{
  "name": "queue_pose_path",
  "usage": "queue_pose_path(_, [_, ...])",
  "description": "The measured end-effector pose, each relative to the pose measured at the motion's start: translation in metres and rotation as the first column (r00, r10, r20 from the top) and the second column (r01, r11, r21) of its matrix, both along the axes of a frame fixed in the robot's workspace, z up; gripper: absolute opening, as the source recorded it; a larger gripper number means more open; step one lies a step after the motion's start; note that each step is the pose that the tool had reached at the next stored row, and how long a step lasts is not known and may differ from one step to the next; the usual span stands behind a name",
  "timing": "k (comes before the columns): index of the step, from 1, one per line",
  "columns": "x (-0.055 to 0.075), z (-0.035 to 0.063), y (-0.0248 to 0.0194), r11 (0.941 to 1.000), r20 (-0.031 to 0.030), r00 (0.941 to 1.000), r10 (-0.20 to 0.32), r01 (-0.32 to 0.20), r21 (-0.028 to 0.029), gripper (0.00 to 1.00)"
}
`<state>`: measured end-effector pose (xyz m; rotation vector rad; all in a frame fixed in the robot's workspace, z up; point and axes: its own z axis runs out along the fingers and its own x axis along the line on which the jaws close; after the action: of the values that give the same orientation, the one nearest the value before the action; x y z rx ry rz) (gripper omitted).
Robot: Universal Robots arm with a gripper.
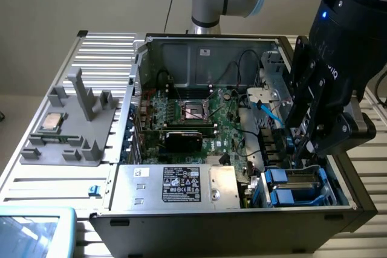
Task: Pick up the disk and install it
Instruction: 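Insert the first disk wire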
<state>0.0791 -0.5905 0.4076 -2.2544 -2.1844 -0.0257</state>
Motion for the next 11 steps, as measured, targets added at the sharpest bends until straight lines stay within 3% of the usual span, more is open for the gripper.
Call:
queue_pose_path(4, [0.009,0.0001,-0.001,1.0,-0.0131,0.9999,-0.001,0.001,0.0007,0.51])
queue_pose_path(7, [0.016,0.0002,-0.0016,1.0,-0.0265,0.9996,-0.001,0.001,0.0024,0.51])
queue_pose_path(9, [0.019,0.0002,-0.0019,1.0,-0.0385,0.9993,-0.001,0.001,0.0044,0.51])
queue_pose_path(11, [0.022,0.0004,-0.002,0.9999,-0.0561,0.9984,-0.001,0.001,0.0103,0.51])
